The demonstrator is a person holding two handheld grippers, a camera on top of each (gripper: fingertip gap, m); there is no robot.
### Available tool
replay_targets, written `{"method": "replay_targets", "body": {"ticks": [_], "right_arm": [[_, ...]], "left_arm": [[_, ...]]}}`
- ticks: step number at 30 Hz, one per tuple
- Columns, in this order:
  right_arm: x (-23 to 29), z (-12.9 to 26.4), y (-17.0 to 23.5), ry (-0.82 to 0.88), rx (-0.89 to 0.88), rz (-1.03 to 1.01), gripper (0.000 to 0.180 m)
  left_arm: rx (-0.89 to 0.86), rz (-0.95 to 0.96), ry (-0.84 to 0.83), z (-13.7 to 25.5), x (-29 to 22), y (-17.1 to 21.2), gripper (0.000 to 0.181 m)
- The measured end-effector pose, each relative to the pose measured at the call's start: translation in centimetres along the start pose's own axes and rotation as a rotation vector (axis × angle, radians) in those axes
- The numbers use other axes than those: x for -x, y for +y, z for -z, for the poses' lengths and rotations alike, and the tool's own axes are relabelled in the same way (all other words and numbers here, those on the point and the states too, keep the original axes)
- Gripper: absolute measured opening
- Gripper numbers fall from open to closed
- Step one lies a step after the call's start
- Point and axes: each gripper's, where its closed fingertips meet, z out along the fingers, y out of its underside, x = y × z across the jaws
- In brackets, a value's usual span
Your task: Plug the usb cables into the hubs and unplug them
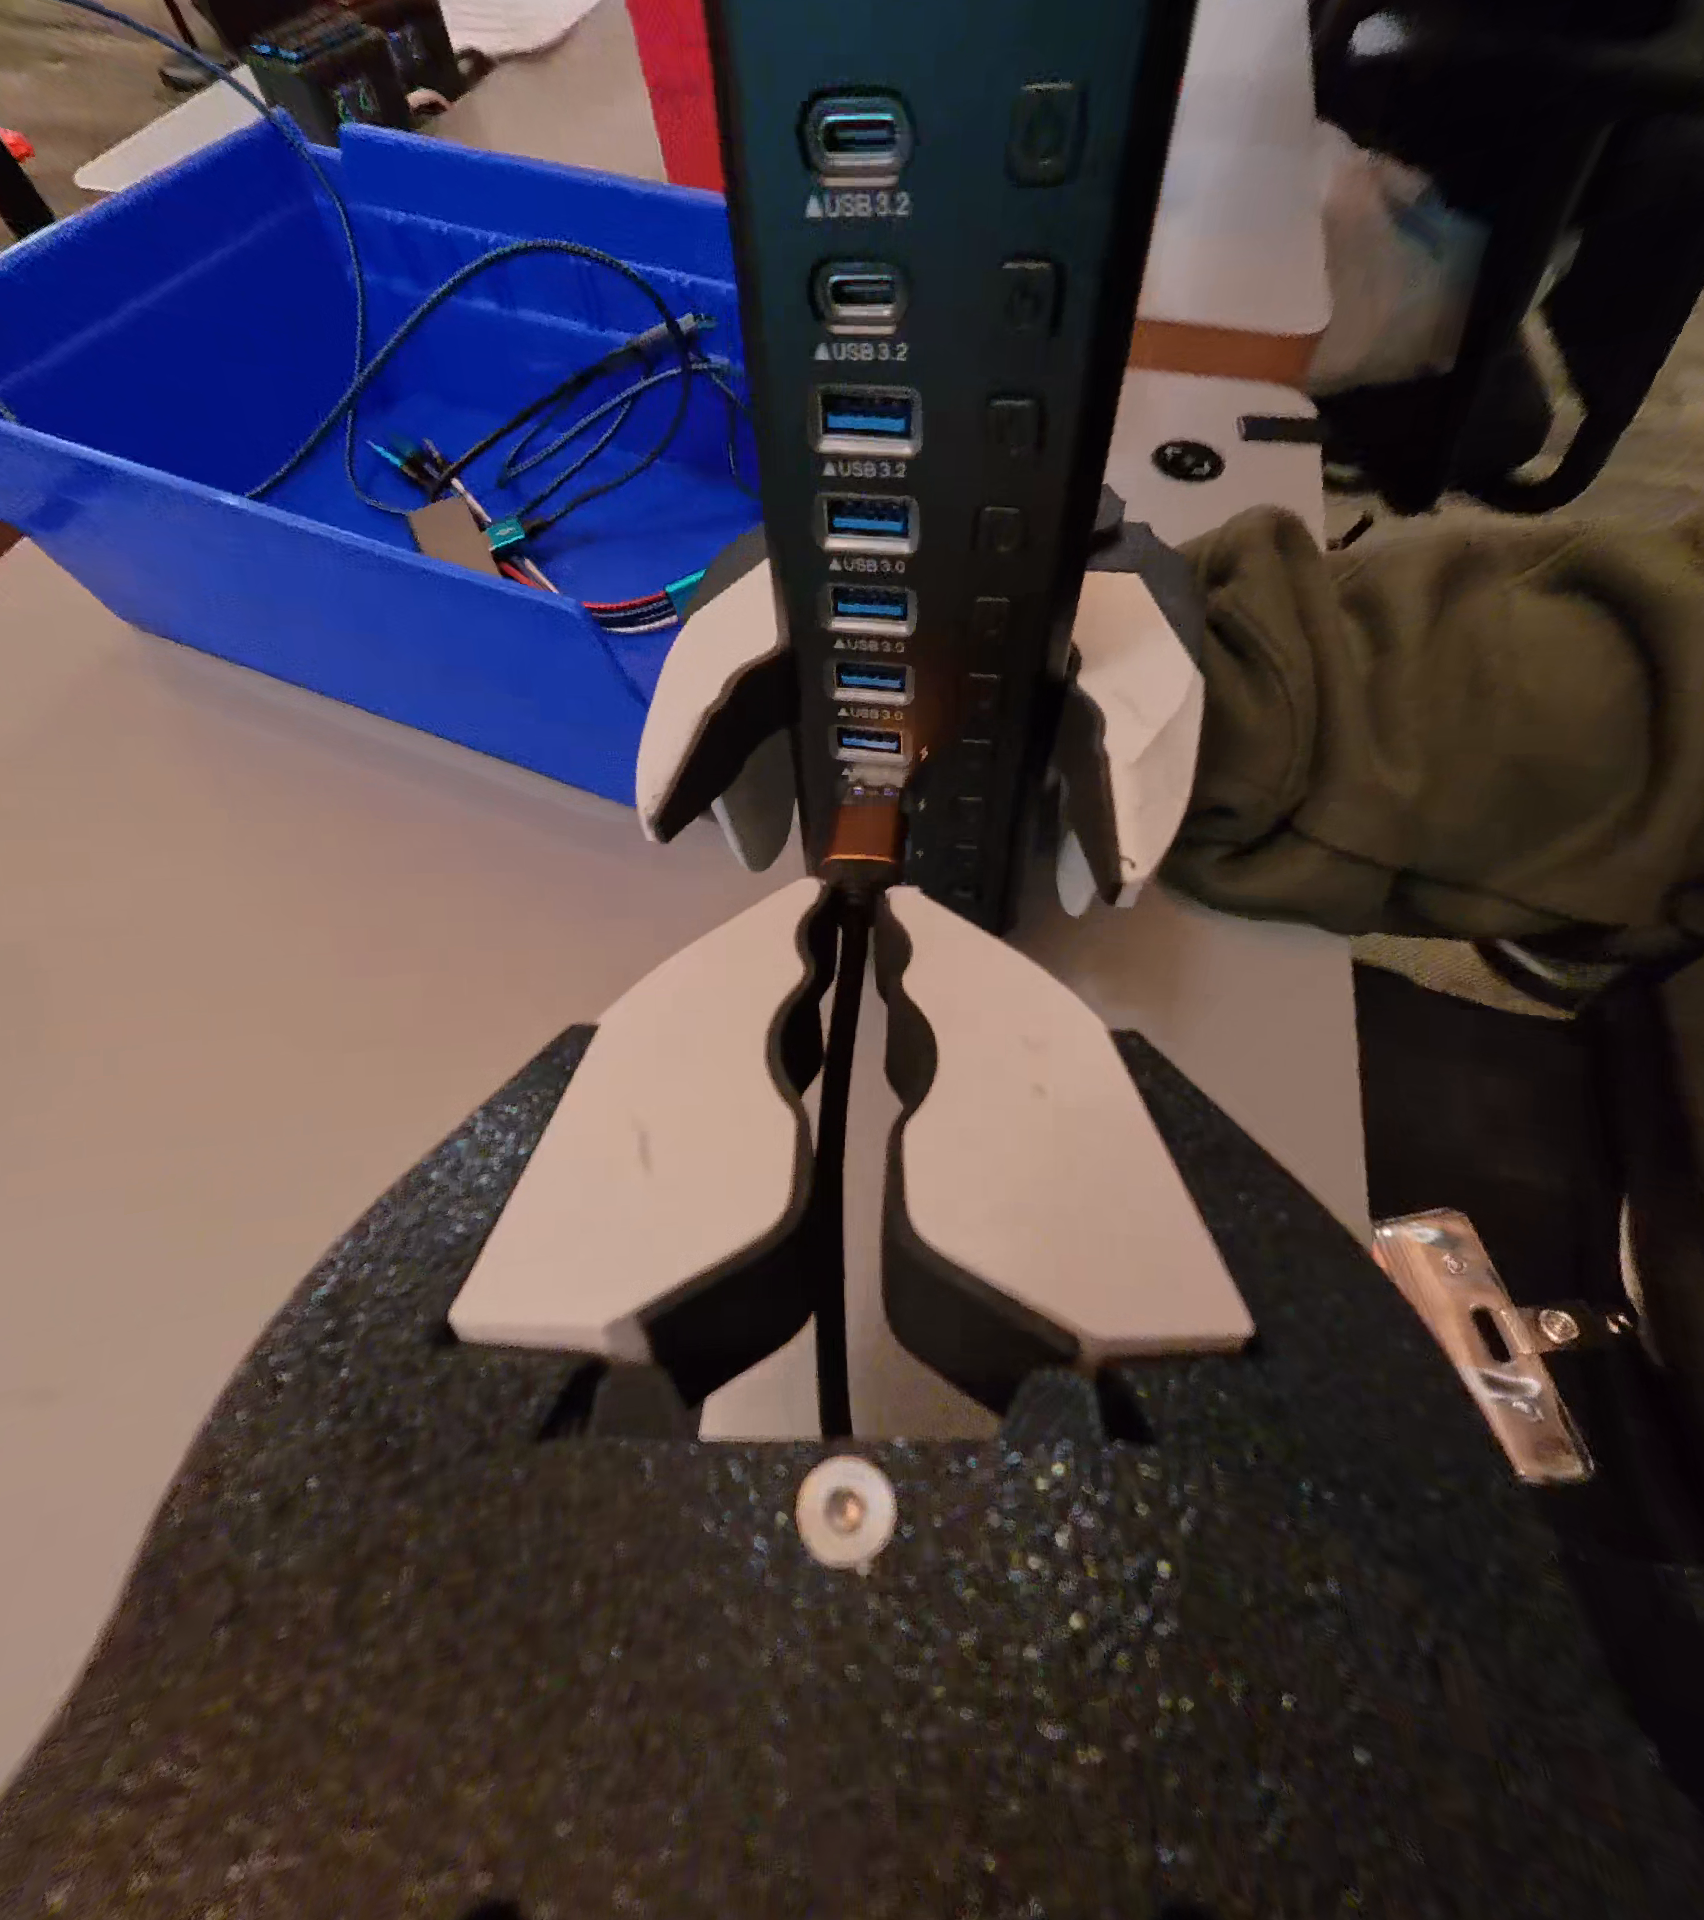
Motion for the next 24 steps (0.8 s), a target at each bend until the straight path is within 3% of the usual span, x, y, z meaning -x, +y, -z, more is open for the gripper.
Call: {"method": "replay_targets", "body": {"ticks": [8,11,15,24], "right_arm": [[0.1,0.1,-0.2,-0.011,-0.013,-0.006,0.073],[-0.1,0.1,-0.2,0.0,-0.02,-0.007,0.073],[-0.4,0.2,-0.3,0.012,-0.022,-0.021,0.073],[-0.9,0.3,-0.5,0.034,-0.045,-0.048,0.072]], "left_arm": [[0.0,-0.049,0.007,-0.8,-0.1,0.8,0.006],[-0.16,0.1,0.093,-0.5,-0.1,0.3,0.006],[-0.26,0.132,0.106,-0.6,0.1,0.2,0.006],[-0.235,0.059,0.111,-0.7,0.3,0.5,0.009]]}}
